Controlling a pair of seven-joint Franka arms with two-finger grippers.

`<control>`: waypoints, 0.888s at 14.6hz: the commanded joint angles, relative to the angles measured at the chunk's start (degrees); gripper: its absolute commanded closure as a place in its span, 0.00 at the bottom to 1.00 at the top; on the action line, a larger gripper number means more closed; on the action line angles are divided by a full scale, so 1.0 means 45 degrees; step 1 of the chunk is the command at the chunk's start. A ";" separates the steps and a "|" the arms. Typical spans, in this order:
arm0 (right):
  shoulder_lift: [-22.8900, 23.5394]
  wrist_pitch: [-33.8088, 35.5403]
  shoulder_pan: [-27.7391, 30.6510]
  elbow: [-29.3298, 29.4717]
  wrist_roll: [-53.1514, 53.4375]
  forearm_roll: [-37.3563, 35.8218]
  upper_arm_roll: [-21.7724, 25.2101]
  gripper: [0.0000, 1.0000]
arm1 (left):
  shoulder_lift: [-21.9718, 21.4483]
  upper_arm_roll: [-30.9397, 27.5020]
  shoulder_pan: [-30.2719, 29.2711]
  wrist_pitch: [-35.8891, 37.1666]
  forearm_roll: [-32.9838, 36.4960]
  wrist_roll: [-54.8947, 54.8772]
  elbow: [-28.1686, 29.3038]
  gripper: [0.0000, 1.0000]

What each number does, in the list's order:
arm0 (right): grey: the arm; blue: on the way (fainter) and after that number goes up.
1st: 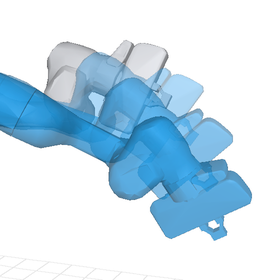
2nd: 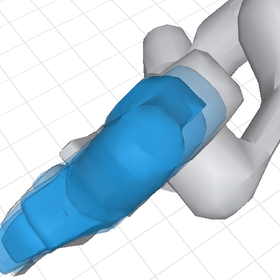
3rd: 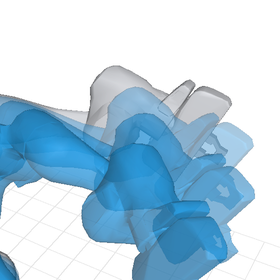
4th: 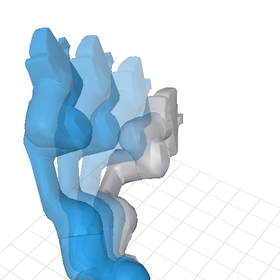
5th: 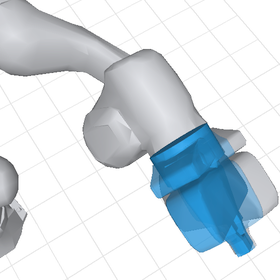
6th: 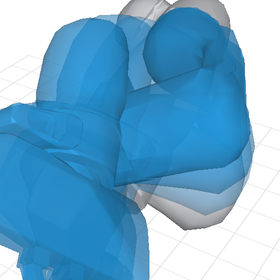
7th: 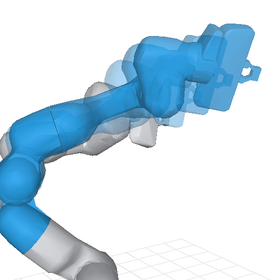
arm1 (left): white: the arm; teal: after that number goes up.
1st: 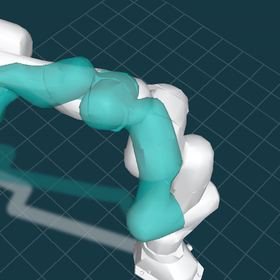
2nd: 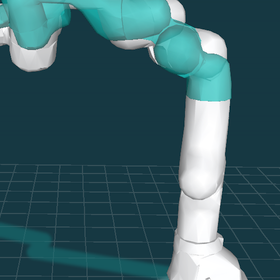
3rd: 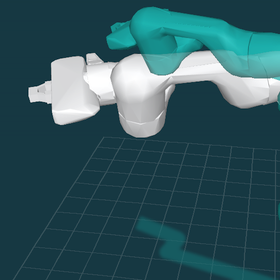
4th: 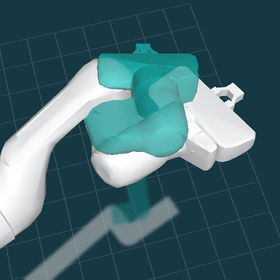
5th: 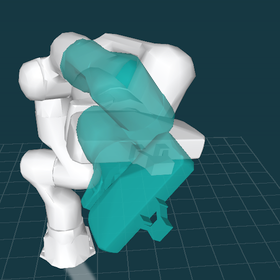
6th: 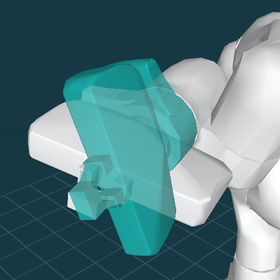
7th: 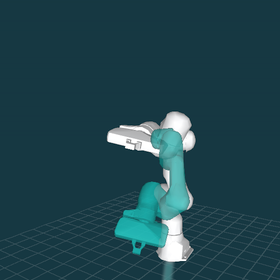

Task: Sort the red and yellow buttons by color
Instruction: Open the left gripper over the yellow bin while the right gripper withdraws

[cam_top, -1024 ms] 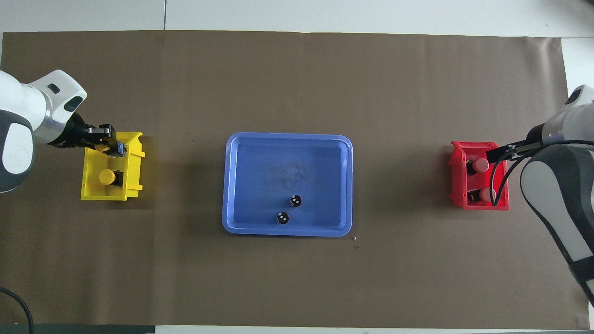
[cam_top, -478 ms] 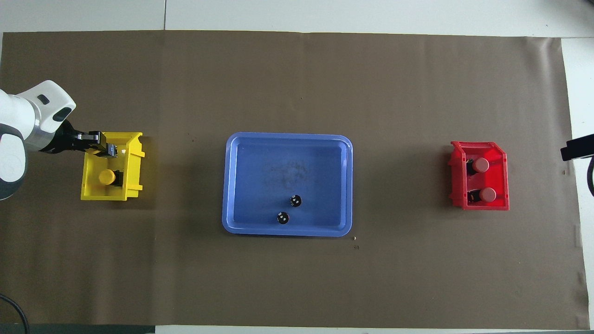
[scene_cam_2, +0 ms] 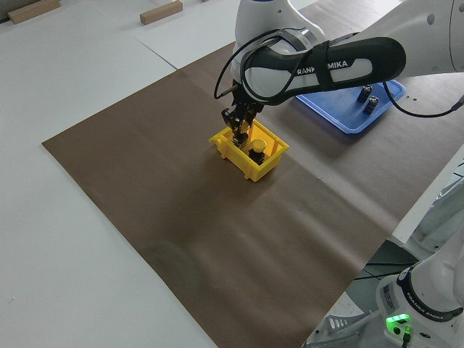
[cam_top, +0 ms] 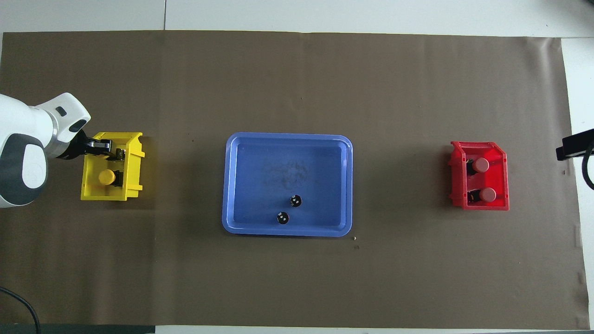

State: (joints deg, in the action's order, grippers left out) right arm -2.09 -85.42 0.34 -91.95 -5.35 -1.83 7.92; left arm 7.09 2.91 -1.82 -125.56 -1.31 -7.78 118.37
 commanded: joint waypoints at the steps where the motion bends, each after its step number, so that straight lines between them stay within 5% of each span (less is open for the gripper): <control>1: 0.0034 0.0350 -0.1049 0.0083 0.0135 0.0231 0.1109 0.00 | 0.0200 0.0038 -0.0025 -0.0689 0.0017 -0.0282 0.0238 0.96; 2: 0.0034 0.0466 -0.1245 0.0083 0.0135 0.0231 0.1344 0.00 | 0.0241 0.0038 -0.0025 -0.0788 0.0017 -0.0282 0.0258 0.86; 4: 0.0015 0.0488 -0.1286 0.0102 0.0290 0.0211 0.1230 0.00 | 0.0261 0.0038 -0.0103 -0.0595 0.0017 -0.0302 0.0064 0.37; 9: -0.0025 0.0506 -0.1110 0.0044 0.0604 0.0231 0.1014 0.00 | 0.0144 0.0018 -0.0123 0.1374 0.0018 -0.0302 -0.1282 0.28; 10: -0.0063 0.0507 -0.1110 0.0024 0.0603 0.0250 0.0956 0.00 | 0.0105 0.0018 -0.0123 0.2036 0.0037 -0.0302 -0.1730 0.23; 11: -0.0064 0.0487 -0.1110 0.0005 0.0603 0.0270 0.0878 0.00 | 0.0085 0.0018 -0.0104 0.2971 0.0037 -0.0321 -0.2431 0.06; 13: -0.0064 0.0487 -0.1110 0.0004 0.0603 0.0270 0.0858 0.00 | 0.0027 0.0038 0.0013 0.4555 0.0270 -0.0321 -0.3720 0.00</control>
State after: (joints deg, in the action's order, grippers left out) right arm -2.09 -83.98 -4.91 -91.95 -3.44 -1.45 12.14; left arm 7.62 2.92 -1.87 -111.74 -1.22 -8.36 107.10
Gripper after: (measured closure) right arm 0.000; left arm 0.119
